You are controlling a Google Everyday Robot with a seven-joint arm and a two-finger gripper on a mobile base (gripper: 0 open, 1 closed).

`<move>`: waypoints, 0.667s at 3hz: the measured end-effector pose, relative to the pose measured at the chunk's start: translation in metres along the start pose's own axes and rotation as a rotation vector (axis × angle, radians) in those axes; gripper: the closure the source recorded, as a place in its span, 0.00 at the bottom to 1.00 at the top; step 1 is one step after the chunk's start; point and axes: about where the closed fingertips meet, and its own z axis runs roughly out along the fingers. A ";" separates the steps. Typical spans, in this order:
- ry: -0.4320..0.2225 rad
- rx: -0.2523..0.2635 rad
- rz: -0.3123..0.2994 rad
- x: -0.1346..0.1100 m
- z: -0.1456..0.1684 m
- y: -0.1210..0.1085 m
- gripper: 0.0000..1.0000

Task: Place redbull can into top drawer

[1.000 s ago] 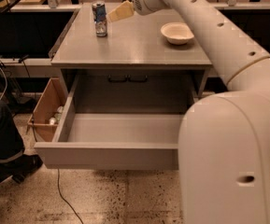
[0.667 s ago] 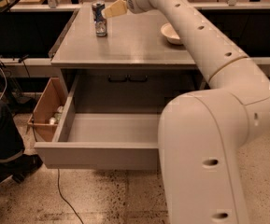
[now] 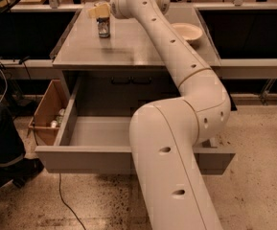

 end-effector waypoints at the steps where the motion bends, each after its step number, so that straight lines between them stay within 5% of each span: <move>1: -0.019 -0.035 0.043 0.003 0.025 0.020 0.00; 2: -0.032 -0.053 0.070 0.012 0.046 0.030 0.03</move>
Offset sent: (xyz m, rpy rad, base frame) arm 0.0768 0.0583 -0.0086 0.1194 0.0172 0.0412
